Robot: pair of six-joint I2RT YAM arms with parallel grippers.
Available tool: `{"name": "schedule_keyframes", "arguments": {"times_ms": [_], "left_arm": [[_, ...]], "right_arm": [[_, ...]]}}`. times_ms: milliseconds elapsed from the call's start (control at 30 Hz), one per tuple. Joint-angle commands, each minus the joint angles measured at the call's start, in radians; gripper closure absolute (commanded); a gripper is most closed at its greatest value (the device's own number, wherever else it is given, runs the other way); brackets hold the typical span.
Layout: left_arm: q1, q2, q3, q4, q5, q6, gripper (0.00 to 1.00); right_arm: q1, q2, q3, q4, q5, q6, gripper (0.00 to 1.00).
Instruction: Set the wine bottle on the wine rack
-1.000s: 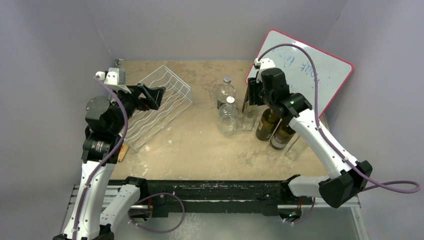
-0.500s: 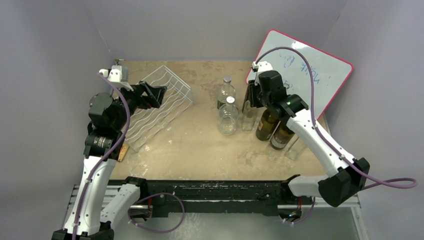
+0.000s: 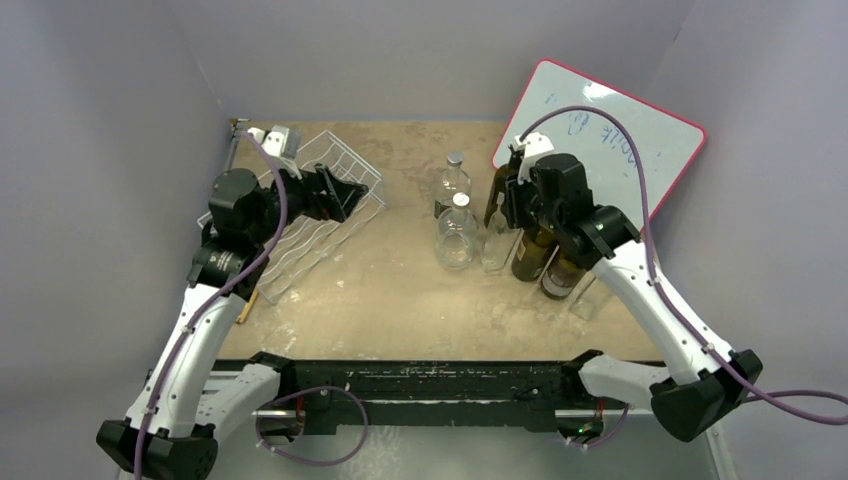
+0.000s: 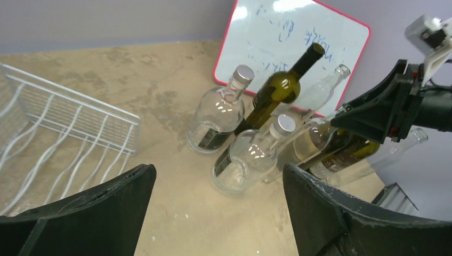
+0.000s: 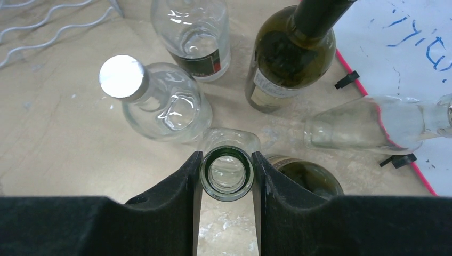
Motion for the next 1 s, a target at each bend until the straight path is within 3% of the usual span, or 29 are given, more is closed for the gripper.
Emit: {"name": "schedule_keyframes", "arguments": {"times_ms": [0, 600, 967], "left_arm": [[-0.036, 0.036, 0.017, 0.059, 0.035, -0.003, 0.11], [-0.139, 0.07, -0.096, 0.193, 0.062, -0.017, 0.12], [-0.316, 0.202, -0.18, 0.424, 0.003, -0.041, 0.19]], "right_arm": [[0.003, -0.066, 0.005, 0.018, -0.099, -0.02, 1.0], [0.006, -0.16, -0.043, 0.03, -0.329, -0.062, 1.0], [0.01, -0.146, -0.049, 0.13, -0.46, -0.039, 1.0]]}}
